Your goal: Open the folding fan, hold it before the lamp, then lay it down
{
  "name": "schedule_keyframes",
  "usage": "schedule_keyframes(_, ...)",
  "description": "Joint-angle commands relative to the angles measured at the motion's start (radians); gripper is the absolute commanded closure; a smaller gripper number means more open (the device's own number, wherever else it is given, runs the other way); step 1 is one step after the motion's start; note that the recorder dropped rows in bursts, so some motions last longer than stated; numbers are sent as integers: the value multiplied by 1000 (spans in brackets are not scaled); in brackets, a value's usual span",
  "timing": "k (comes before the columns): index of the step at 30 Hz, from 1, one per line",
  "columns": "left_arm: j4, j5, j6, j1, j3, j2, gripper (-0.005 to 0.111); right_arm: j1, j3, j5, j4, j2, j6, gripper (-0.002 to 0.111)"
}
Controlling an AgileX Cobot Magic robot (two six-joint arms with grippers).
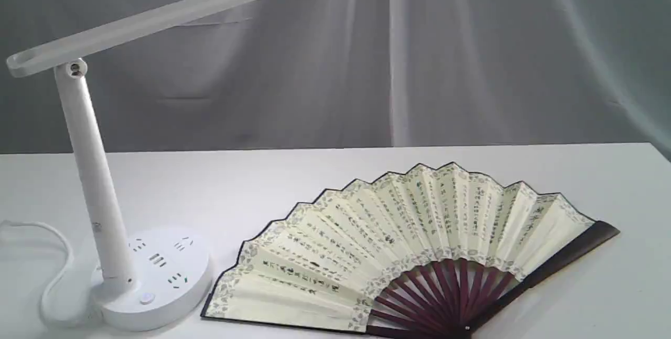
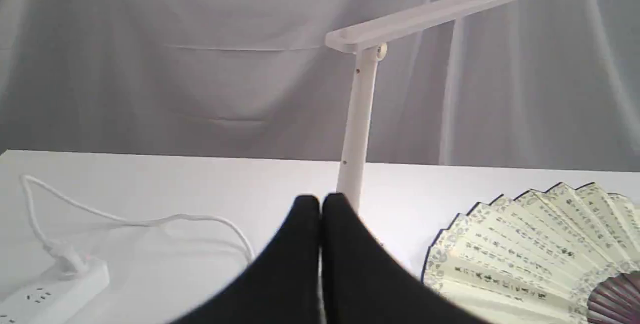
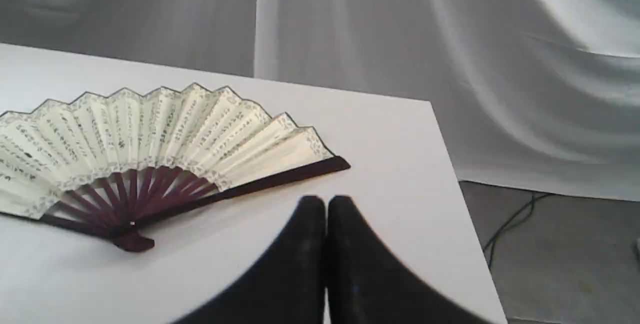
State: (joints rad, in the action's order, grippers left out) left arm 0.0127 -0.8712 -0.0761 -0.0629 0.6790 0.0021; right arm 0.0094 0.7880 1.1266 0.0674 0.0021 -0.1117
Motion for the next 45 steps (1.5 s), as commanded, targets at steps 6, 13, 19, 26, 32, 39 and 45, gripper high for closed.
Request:
schedule_keyframes(6,-1,270,5,-5,-129,-2,107,1,-163,-254,26,-2,27,108)
schedule_keyframes(13,49,451,0,-5,-338,-2,107,1,-380,-527,46,-2,181,108)
schedule_keyframes(19,16,709,-2,-5,-520,-2,107,1,-563,-795,46,-2,225,108)
schedule_keyframes(26,16,894,-5,-5,-679,-2,107,1,-752,-1007,46,-2,223,108)
schedule_keyframes(32,54,871,3,-5,-679,-2,107,1,-788,-1019,77,-2,190,108)
schedule_keyframes(39,54,852,3,-5,-679,-2,107,1,-788,-1005,88,-2,171,108)
schedule_keyframes(45,46,717,-6,-5,-679,-2,107,1,-788,-909,88,-2,171,108)
